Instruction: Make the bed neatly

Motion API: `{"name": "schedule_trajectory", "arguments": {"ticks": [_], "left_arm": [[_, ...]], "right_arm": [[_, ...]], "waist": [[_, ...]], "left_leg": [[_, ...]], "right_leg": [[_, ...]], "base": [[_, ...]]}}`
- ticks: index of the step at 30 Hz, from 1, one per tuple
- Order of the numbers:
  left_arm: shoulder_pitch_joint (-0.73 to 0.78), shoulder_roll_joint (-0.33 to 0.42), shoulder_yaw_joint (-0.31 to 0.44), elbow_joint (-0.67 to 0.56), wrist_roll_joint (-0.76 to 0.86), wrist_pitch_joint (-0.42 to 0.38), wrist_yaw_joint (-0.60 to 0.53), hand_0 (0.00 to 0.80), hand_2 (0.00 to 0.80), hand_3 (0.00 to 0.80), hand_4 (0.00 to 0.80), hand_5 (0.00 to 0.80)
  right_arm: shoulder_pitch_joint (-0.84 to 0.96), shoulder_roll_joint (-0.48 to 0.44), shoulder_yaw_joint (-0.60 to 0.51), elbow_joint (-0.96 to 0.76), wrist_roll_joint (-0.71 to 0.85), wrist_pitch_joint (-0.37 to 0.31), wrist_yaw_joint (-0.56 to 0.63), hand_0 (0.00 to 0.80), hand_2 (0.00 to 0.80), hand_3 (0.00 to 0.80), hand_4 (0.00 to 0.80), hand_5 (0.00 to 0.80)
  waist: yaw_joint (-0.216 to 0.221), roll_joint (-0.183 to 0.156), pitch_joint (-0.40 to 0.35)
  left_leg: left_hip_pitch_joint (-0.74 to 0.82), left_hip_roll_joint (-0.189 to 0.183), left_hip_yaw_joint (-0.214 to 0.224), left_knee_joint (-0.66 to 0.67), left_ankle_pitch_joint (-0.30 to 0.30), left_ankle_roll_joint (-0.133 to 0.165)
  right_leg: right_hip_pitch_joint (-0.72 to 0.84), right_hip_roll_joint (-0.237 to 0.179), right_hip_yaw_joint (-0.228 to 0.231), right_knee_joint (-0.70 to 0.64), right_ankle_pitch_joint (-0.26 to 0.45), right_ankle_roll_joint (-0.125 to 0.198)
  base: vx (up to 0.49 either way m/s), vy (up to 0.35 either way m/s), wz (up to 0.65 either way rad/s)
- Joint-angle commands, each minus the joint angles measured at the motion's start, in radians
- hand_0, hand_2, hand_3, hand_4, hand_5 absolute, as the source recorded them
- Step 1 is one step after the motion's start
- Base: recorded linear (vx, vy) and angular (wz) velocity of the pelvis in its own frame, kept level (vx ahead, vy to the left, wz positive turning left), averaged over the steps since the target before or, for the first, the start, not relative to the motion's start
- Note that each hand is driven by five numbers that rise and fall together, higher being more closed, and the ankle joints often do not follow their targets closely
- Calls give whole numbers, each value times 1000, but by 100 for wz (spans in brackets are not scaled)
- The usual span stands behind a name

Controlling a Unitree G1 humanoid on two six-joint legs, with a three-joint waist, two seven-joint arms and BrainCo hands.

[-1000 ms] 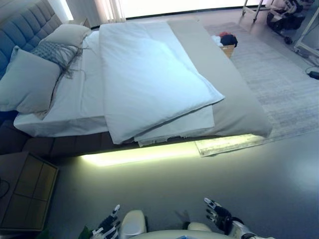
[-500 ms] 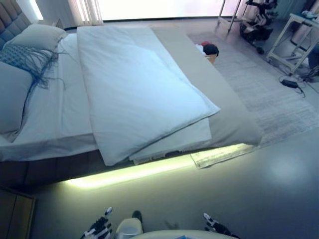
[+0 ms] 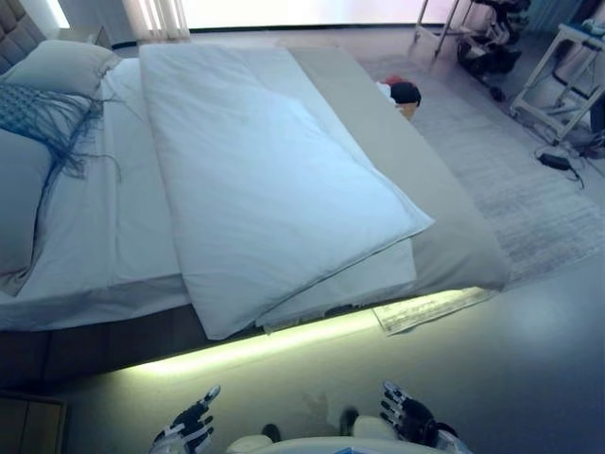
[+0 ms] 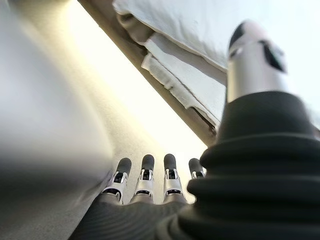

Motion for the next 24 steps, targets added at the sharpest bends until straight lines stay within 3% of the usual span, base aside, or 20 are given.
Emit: {"name": "schedule_trajectory", "arguments": {"ticks": [1, 4, 7, 10, 11, 13, 16, 20, 21, 24], "left_arm": [[-23, 0, 12, -4, 65, 0, -25, 0, 0, 0, 0, 0], [11, -22, 16, 19, 91, -18, -13, 0, 0, 0, 0, 0], [34, -29, 43, 12, 82, 3, -11, 0, 0, 0, 0, 0], [34, -43, 41, 26, 69, -20, -20, 0, 0, 0, 0, 0], [34, -48, 40, 20, 50, -31, -23, 0, 0, 0, 0, 0], [29, -55, 41, 11, 32, -46, -24, 0, 0, 0, 0, 0], [32, -64, 48, 6, -17, -75, -15, 0, 0, 0, 0, 0], [33, -57, 69, 12, 15, -91, -11, 0, 0, 0, 0, 0], [32, -57, 69, 14, 41, -90, -9, 0, 0, 0, 0, 0], [35, -50, 64, 10, 92, -89, -6, 0, 0, 0, 0, 0]], "right_arm": [[-4, -15, -20, 47, 9, 4, 1, 0, 0, 0, 0, 0], [-7, -4, -10, 55, 25, -9, -20, 0, 0, 0, 0, 0], [-13, -3, -3, 33, 40, -26, -10, 0, 0, 0, 0, 0], [-14, -12, 11, 12, 1, -29, 3, 0, 0, 0, 0, 0], [-15, -19, 17, 7, -5, -30, 10, 0, 0, 0, 0, 0], [-25, -29, 19, 4, -14, -34, 18, 0, 0, 0, 0, 0], [-49, -38, 18, 6, 8, -34, 21, 0, 0, 0, 0, 0], [-58, -36, 9, -2, 91, -28, 38, 0, 0, 0, 0, 0], [-56, -35, 4, -3, 119, -32, 39, 0, 0, 0, 0, 0], [-52, -35, -8, -15, 144, -37, 16, 0, 0, 0, 0, 0]], "waist": [[-5, 9, 39], [12, -3, 29], [8, -11, 13], [9, -15, 5], [14, -24, 13], [36, -35, 33], [56, -30, 48], [86, -11, 53], [95, -10, 55], [100, -8, 56]], "left_leg": [[50, -25, -16, 7, -37, -45], [66, -32, -34, 48, -69, -41], [96, 3, -14, 123, -102, -67], [39, 55, 12, 327, 39, -117], [-12, 78, 29, 450, 86, -132], [-115, 98, 33, 552, 108, -140], [-131, 120, 38, 449, 72, -132], [-143, 202, 11, 161, 166, -176], [-153, 207, 9, 133, 169, -183], [-128, 168, 7, 137, 85, -164]], "right_leg": [[-24, 11, -31, 8, 125, -14], [46, 11, -20, 49, 110, -19], [82, 14, -20, 96, 75, -37], [134, 44, -44, 98, 26, -85], [157, 46, -48, 101, 4, -106], [199, 38, -58, 107, -26, -124], [234, 22, -64, 114, -55, -112], [302, 2, -47, 91, -77, -75], [325, -10, -48, 88, -87, -64], [325, -70, -66, 116, -88, -31]], "base": [[347, -157, 50], [376, -210, 48], [369, -193, 34], [274, -149, -7], [201, -114, -17], [162, -29, -17], [192, 188, -12], [222, 296, -4], [217, 309, 17], [179, 294, 2]]}}
